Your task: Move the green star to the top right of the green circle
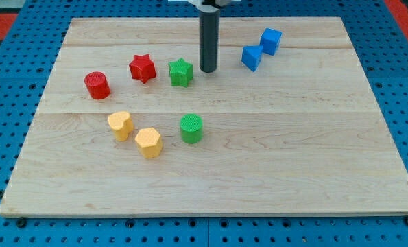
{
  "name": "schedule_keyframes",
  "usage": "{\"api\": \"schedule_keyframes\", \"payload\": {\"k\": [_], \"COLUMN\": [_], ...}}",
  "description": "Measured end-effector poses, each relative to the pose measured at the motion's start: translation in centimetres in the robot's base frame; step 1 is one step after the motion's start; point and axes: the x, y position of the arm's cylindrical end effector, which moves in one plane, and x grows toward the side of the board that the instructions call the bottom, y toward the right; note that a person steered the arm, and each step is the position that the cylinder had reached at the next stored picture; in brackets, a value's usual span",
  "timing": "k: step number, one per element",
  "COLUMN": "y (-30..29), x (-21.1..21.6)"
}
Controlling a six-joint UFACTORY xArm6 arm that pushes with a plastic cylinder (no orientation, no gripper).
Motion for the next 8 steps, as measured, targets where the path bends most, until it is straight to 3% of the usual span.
{"api": "schedule_keyframes", "payload": {"k": [2, 4, 7, 8], "y": [-5.5, -3.8, 7.3, 4.5], "x": [-1.3, 10.5, 18.0, 24.6]}}
